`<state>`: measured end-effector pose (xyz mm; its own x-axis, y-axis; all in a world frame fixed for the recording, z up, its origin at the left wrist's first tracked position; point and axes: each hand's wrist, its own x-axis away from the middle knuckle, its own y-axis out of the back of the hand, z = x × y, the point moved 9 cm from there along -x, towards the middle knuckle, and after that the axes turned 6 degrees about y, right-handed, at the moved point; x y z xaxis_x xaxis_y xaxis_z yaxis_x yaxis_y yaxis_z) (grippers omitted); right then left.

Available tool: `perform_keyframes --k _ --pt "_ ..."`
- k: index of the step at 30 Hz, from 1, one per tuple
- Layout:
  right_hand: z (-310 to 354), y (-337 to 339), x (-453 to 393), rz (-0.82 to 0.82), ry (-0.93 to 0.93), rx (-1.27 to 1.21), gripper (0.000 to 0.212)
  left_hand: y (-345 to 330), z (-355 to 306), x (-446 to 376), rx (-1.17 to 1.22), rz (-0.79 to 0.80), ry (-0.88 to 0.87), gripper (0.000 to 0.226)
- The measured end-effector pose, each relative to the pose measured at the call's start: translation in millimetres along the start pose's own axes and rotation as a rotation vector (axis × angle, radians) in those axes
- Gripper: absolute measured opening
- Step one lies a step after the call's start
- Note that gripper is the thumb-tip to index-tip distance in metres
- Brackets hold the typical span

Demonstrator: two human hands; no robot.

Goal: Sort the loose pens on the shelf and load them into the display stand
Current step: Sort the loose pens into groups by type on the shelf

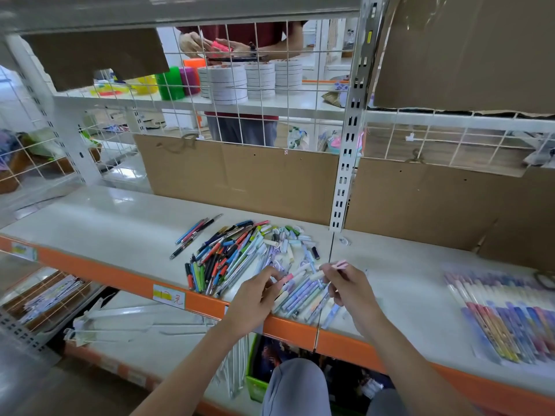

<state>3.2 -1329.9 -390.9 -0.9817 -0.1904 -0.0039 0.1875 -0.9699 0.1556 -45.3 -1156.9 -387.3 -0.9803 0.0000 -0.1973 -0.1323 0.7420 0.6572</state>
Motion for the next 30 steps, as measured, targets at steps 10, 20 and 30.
perform_keyframes --k 10,20,30 --pt "27 19 -3 -0.025 0.043 -0.22 0.016 0 -7 3 0.151 -0.009 0.032 0.005" --pt "23 -5 5 0.16 -0.013 -0.235 0.018 -12 -21 -1 0.16 0.058 0.069 0.029" --pt "30 2 7 -0.195 0.088 -0.299 0.028 -14 -49 -11 0.056 -0.142 0.089 0.022"
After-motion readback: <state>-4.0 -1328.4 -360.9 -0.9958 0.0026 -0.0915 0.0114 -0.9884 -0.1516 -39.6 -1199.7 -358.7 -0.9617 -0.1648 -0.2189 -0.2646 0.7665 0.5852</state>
